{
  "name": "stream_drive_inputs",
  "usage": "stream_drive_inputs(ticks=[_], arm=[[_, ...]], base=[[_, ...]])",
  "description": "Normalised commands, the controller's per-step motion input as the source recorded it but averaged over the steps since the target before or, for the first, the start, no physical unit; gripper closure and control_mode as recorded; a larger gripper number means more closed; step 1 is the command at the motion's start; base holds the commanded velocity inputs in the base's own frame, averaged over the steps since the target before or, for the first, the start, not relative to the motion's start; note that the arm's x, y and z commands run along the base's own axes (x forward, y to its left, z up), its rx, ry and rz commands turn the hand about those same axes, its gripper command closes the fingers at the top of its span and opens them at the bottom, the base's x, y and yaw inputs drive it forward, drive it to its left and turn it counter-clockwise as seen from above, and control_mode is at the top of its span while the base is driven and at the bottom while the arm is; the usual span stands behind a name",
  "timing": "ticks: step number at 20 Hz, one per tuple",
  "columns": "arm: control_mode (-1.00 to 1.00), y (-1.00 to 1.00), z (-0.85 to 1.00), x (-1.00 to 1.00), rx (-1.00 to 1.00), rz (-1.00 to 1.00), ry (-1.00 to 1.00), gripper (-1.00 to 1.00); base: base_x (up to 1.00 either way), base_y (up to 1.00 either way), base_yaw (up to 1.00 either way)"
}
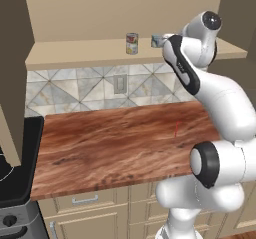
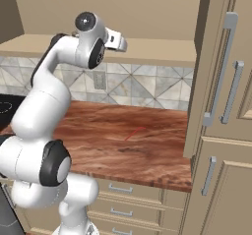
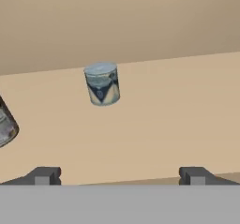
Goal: Restock the canned food cabinet by taking the new fresh canned food from the counter and placing it in the cabinet. Then, take the old canned food from the cabinet and place it on the counter.
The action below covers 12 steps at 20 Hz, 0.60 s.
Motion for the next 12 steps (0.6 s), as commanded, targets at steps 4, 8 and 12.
stream_drive_inputs(ticks=[4,8,12], arm=[[-1.00,0.04,0.00,0.53,0.00,0.00,0.00,-1.00],[-1.00,0.00,0.00,0.50,0.00,0.00,0.01,-1.00],[-1.00,0.03,0.00,0.42,0.00,0.00,0.03,-1.00]], base=[[0.00,0.00,0.00],[0.00,0.00,0.00],[0.00,0.00,0.00]])
